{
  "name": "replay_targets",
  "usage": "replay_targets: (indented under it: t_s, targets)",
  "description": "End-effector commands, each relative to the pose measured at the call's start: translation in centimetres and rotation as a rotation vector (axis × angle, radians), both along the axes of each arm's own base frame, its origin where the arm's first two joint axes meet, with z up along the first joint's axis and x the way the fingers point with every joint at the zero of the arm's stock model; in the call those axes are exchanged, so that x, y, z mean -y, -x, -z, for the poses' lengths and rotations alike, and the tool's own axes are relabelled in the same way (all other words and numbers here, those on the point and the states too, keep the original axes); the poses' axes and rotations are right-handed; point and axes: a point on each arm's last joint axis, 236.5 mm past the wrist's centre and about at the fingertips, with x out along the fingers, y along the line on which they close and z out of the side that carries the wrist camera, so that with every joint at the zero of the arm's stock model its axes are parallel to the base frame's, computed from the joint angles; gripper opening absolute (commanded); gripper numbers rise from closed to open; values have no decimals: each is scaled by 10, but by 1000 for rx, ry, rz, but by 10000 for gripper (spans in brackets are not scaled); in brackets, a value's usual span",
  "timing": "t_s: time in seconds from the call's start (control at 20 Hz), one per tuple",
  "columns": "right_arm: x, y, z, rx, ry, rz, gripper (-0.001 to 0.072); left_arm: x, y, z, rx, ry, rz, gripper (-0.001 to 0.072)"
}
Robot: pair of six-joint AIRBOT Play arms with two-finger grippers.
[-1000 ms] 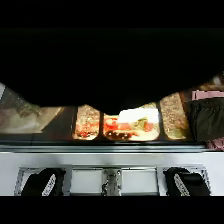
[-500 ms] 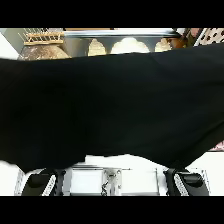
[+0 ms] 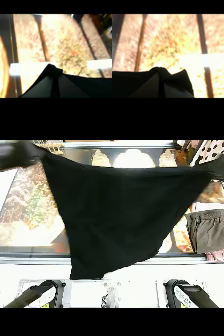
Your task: Fold the clothes and pants, and hang the long-sleeved shirts on hangers.
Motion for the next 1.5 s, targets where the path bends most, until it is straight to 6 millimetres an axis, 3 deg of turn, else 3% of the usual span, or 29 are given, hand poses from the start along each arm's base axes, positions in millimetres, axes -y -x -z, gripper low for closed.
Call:
replay_targets:
  t_s: [0.0,0.1,0.25,0.4,0.5,0.65,0.75,0.85,1.05,1.3,1.35,1.4,1.45]
  targets:
    - [4,-79,129,-281,-25,12,16,-2,-82,130,-198,-6,-16,9]
    - [6,-114,191,-350,-26,16,17,-8,-114,175,-211,-11,-46,10]
    - [2,-151,254,-366,-31,27,17,-15,-143,226,-232,-7,-94,10]
    - [-9,-180,275,-309,-89,44,18,-19,-155,268,-269,-9,-117,10]
    - [-14,-190,280,-283,-113,53,18,-22,-160,282,-276,-9,-131,9]
    - [-14,-184,286,-313,-88,41,17,-29,-158,288,-293,-11,-138,9]
    - [-11,-167,296,-376,-26,22,16,-36,-148,291,-334,-19,-123,9]
    - [-8,-144,309,-438,53,1,16,-44,-126,302,-371,-54,-96,9]
    - [-16,-104,333,-522,74,-23,17,-48,-65,346,-494,-91,-57,10]
    - [-23,-86,348,-590,49,-35,35,-41,-20,386,-618,-99,-23,10]
    - [-26,-84,348,-602,32,-37,209,-43,-18,386,-627,-94,-25,102]
    - [-30,-81,347,-611,12,-40,496,-45,-19,380,-618,-84,-33,391]
    - [-29,-80,340,-603,12,-40,564,-46,-23,368,-594,-63,-46,511]
